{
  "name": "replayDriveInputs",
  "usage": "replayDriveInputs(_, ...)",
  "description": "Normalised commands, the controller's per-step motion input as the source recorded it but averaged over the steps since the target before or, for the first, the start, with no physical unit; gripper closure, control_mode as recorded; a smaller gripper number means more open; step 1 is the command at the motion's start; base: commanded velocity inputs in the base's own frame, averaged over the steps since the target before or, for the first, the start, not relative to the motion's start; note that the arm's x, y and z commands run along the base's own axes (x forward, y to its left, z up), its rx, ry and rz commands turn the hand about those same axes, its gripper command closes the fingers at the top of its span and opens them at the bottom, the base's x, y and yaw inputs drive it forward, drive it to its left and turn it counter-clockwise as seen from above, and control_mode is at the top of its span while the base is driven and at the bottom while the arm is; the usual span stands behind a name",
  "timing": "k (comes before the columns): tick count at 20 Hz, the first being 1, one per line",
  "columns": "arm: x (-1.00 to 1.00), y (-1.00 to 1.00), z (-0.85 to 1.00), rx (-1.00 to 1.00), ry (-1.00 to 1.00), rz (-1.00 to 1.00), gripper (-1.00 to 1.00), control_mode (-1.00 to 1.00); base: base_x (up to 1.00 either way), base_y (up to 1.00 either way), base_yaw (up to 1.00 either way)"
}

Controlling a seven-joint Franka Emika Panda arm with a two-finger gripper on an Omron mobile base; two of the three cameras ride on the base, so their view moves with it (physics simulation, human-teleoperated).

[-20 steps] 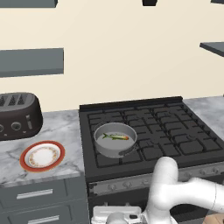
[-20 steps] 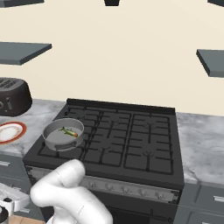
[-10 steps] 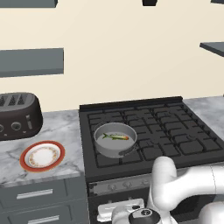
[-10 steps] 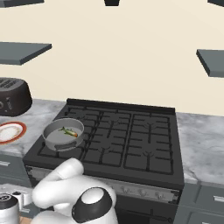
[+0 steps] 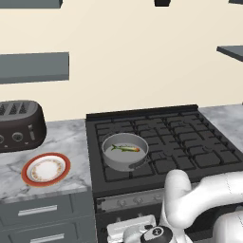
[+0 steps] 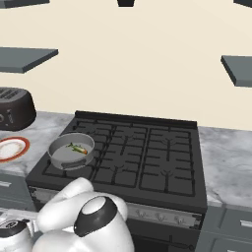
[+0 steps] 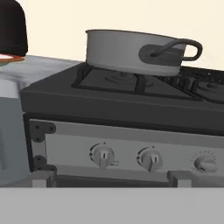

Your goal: Retrieve the frozen meat and place it in the pot on a burner. Then turn the burner on.

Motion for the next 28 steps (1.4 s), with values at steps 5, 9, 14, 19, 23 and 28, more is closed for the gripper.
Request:
replayDriveInputs(5,0.06,0.00,-0.25,0.02,0.01,0.09,-1.00,-1.00,0.00,0.00,0.00)
replayDriveInputs(9,0.06,0.00,-0.09,0.00,0.09,0.01,-1.00,-1.00,0.00,0.00,0.00)
replayDriveInputs(14,0.05,0.00,-0.01,0.00,0.06,0.00,-1.00,-1.00,0.00,0.00,0.00)
replayDriveInputs(19,0.20,-0.06,0.00,0.00,0.00,0.02,-1.00,-1.00,0.00,0.00,0.00)
replayDriveInputs(23,0.26,-0.13,0.00,0.00,0.00,0.01,-1.00,-1.00,0.00,0.00,0.00)
replayDriveInputs(28,0.41,-0.36,0.00,0.00,0.02,0.00,-1.00,-1.00,0.00,0.00,0.00)
